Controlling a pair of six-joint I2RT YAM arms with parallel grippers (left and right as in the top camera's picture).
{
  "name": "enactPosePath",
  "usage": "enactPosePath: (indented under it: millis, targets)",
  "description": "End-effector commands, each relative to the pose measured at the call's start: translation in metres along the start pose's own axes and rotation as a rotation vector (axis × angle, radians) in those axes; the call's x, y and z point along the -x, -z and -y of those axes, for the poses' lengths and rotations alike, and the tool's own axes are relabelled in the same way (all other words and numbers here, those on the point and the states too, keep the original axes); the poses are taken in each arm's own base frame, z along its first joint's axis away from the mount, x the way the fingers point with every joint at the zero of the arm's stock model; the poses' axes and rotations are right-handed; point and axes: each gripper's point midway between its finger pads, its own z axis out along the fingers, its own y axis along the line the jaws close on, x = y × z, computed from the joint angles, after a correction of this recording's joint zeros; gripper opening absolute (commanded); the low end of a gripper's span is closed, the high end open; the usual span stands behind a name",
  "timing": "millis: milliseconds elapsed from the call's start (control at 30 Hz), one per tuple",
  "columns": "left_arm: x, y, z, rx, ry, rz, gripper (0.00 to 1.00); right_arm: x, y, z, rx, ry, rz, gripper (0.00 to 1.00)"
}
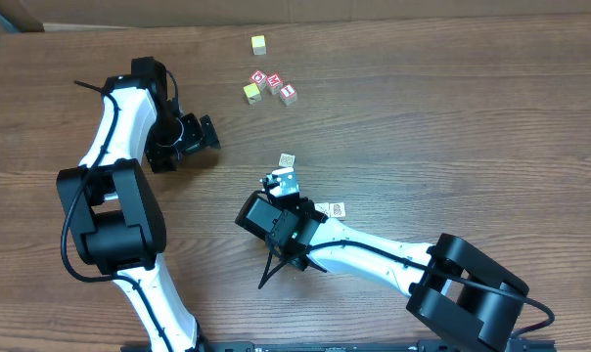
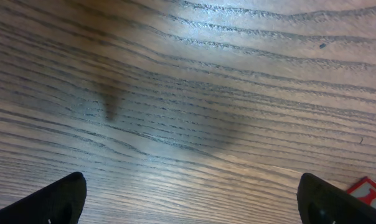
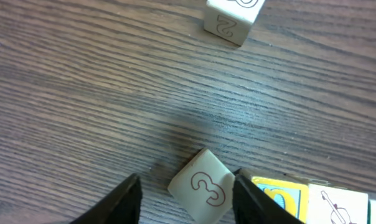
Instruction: Flip 5 blocks
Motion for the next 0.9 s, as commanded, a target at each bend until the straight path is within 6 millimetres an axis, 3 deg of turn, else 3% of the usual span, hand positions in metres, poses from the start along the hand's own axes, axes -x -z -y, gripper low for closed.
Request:
enactPosePath:
  millis: [0, 200, 267, 433, 867]
  targets:
    - [0.004, 0.011, 0.003, -0.005, -0.005, 0.031, 1.0, 0.019, 0.004, -0.007, 0.012, -0.003, 0.061, 0.52]
    - [0.004, 0.011, 0.003, -0.005, -0.005, 0.031, 1.0, 0.05, 0.005, -0.012, 0.046, 0.015, 0.158, 0.51]
    - [0.004, 0.011, 0.003, -0.005, -0.005, 0.031, 1.0, 0.053, 0.003, -0.01, 0.058, 0.002, 0.152, 0.45]
    - [0.004, 0.011, 0.003, -0.005, -0.005, 0.031, 1.0, 0.041, 0.0, -0.024, 0.163, 0.001, 0.064, 0.26]
    - [0.004, 0.011, 0.003, -0.005, -0.005, 0.031, 1.0, 0.023, -0.016, -0.022, 0.142, 0.023, 0.01, 0.22]
